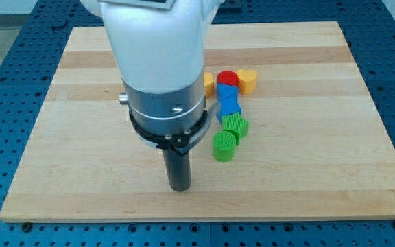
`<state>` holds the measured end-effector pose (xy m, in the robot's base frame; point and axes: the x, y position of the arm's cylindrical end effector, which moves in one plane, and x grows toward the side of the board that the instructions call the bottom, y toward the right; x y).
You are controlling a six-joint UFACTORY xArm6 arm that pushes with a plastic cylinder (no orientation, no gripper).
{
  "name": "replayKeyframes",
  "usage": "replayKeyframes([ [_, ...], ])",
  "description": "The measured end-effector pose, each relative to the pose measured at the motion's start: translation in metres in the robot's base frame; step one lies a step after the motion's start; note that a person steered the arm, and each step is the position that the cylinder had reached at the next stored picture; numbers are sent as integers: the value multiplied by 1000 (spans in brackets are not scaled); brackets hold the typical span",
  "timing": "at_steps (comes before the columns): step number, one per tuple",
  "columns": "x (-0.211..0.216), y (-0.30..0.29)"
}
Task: Move the green circle along with the green star a bit right
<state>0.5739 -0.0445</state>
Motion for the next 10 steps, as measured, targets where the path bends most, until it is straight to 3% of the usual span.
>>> replayKeyframes([
  [2,-35,-17],
  [6,-37,-5],
  [10,-46,65],
])
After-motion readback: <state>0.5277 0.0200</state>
